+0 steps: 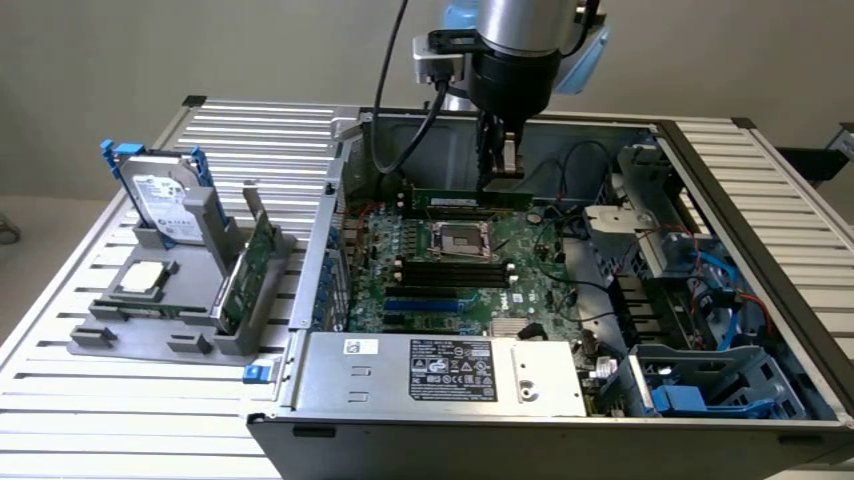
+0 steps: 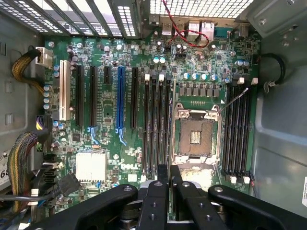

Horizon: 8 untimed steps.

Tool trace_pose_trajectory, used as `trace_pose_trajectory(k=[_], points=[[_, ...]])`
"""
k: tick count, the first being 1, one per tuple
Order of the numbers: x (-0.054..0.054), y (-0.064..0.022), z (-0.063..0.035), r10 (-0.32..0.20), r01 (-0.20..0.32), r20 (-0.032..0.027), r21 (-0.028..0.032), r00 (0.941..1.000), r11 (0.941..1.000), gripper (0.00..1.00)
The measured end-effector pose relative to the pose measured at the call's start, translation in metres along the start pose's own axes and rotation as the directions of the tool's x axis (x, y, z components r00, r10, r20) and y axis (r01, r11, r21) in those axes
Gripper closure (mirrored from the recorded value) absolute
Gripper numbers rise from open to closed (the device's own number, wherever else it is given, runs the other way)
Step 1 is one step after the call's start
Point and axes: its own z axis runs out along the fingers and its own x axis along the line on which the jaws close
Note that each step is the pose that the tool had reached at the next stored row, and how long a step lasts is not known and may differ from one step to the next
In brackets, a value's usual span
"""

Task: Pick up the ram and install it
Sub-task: 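Insert the ram into the slot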

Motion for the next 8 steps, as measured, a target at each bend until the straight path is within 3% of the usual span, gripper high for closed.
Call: trace_pose_trajectory(k=[8], points=[[0.007,0.0068,0.0126,-0.001,0.001,-0.0007,-0.0005,1.0,1.0,0.86]])
